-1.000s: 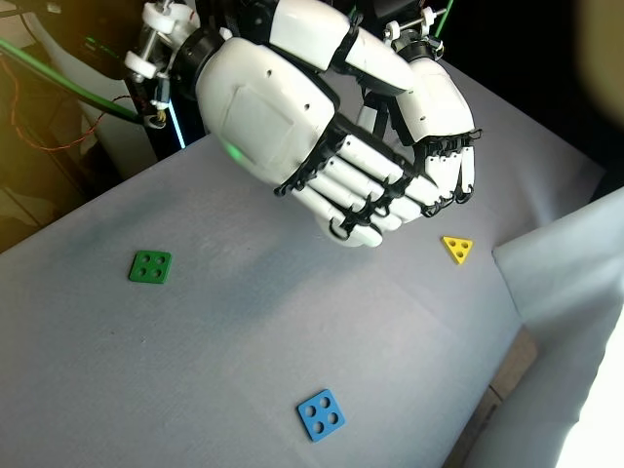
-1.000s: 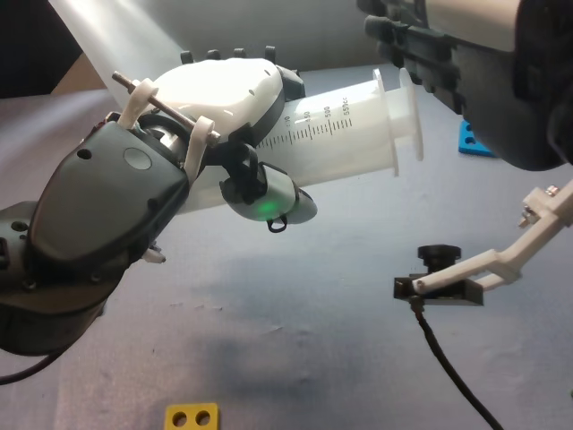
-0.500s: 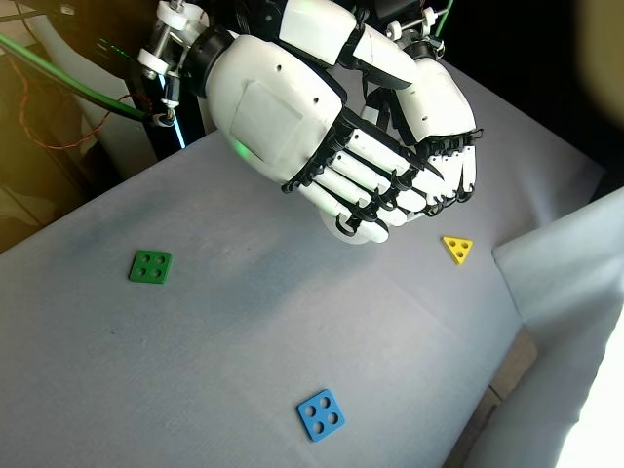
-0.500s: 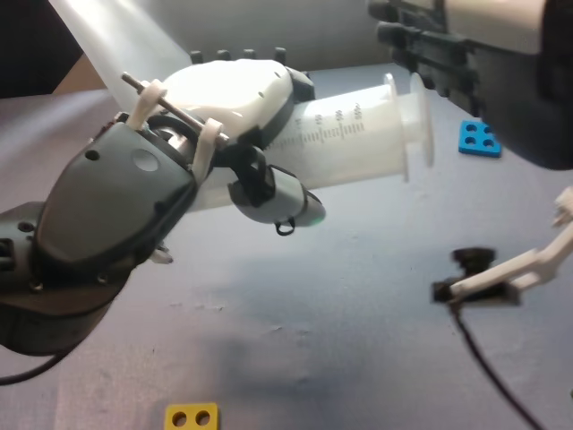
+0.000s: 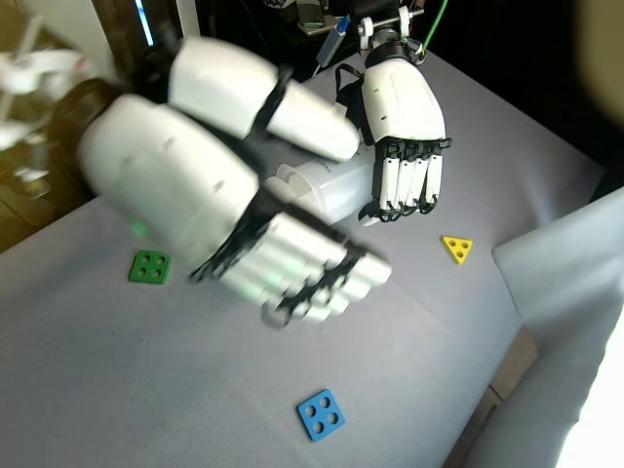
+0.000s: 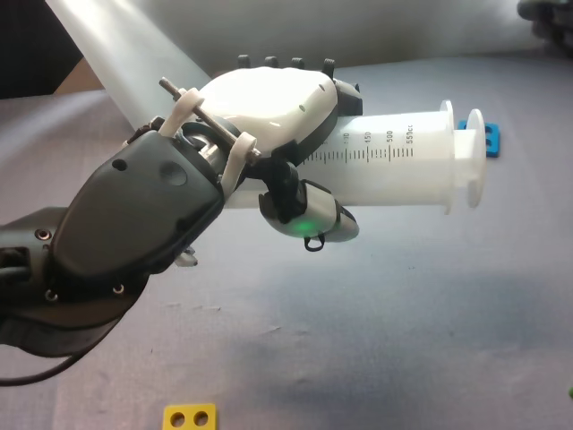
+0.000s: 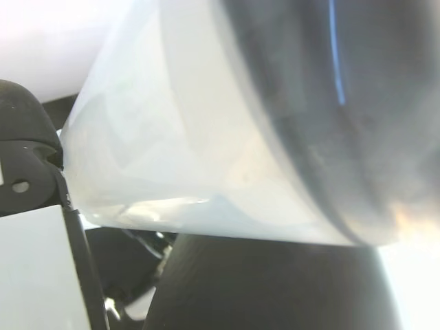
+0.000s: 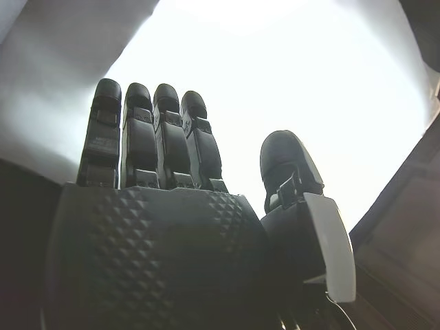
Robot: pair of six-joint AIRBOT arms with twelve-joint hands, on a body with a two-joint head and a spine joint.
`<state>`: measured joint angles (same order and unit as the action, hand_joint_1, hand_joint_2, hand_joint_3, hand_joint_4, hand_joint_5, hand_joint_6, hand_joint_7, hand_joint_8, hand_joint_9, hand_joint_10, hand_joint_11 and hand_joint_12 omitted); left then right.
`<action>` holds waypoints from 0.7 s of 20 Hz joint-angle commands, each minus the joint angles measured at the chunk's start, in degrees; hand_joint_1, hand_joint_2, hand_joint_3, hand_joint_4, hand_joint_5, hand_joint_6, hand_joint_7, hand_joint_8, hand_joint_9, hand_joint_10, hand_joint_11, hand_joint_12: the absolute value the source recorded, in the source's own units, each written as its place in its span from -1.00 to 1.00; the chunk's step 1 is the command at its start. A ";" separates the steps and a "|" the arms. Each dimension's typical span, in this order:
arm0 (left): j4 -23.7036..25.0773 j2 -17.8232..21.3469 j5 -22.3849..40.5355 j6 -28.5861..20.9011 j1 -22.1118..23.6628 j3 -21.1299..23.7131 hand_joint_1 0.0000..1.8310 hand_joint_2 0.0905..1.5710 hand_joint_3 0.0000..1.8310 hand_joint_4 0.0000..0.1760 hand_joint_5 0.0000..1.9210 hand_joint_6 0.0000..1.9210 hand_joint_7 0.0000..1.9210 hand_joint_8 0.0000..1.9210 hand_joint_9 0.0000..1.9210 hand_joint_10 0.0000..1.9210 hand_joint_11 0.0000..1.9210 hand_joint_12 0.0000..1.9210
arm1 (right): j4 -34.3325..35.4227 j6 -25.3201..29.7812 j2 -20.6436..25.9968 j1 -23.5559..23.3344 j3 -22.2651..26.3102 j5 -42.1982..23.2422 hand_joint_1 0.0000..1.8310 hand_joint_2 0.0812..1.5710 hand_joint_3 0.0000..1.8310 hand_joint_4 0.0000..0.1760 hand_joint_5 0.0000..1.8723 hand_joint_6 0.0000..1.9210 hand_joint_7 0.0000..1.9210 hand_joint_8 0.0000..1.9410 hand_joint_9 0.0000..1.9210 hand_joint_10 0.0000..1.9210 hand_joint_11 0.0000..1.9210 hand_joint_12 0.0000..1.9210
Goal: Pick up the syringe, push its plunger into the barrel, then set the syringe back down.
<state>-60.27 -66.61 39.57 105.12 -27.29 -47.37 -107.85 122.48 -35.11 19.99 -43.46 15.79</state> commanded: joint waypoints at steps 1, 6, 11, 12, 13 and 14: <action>4.17 0.07 3.76 -0.11 0.28 -0.03 0.32 0.51 -1.00 -1.00 -0.14 0.09 -0.17 0.56 -0.29 0.29 -0.56 0.49 | -5.39 -0.06 0.23 -1.03 -0.40 -0.29 -1.00 0.76 -1.00 -1.00 -0.77 -1.00 -0.82 -1.00 -0.88 -0.99 -1.00 -0.66; 8.44 -0.93 3.76 -1.81 -3.83 -0.62 0.32 0.52 -1.00 -1.00 -0.13 0.07 -0.19 0.60 -0.31 0.29 -0.54 0.47 | -29.87 -0.47 1.46 -4.65 -3.18 -8.22 -1.00 0.77 -1.00 -1.00 -0.77 -1.00 -0.81 -1.00 -0.88 -1.00 -1.00 -0.65; 13.14 -2.54 3.76 -5.23 -8.51 -1.93 0.33 0.52 -1.00 -1.00 -0.15 0.09 -0.17 0.57 -0.29 0.28 -0.53 0.45 | -34.82 -0.79 2.23 -9.05 -3.65 -17.30 -1.00 0.76 -1.00 -1.00 -0.78 -1.00 -0.82 -1.00 -0.88 -0.99 -1.00 -0.68; 14.35 -3.00 3.76 -6.12 -9.50 -2.32 0.33 0.52 -1.00 -1.00 -0.15 0.09 -0.18 0.59 -0.30 0.29 -0.53 0.46 | -34.82 -1.38 2.24 -10.40 -3.86 -19.14 -1.00 0.76 -1.00 -1.00 -0.78 -1.00 -0.82 -1.00 -0.88 -0.99 -1.00 -0.68; 15.02 -3.34 3.76 -6.70 -10.31 -2.54 0.33 0.52 -1.00 -1.00 -0.14 0.09 -0.17 0.58 -0.30 0.29 -0.53 0.46 | -34.82 -3.17 2.24 -11.13 -3.87 -19.66 -1.00 0.76 -1.00 -1.00 -0.79 -1.00 -0.82 -1.00 -0.88 -1.00 -1.00 -0.68; 15.67 -3.60 3.76 -7.20 -10.98 -2.66 0.33 0.52 -1.00 -1.00 -0.16 0.10 -0.18 0.60 -0.31 0.30 -0.54 0.46 | -34.81 -4.49 2.24 -11.57 -3.87 -20.04 -1.00 0.76 -1.00 -1.00 -0.79 -1.00 -0.82 -1.00 -0.88 -0.99 -1.00 -0.68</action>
<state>-48.12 -69.91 38.39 98.19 -39.03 -49.98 -142.71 118.04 -32.95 9.10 -47.27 -8.29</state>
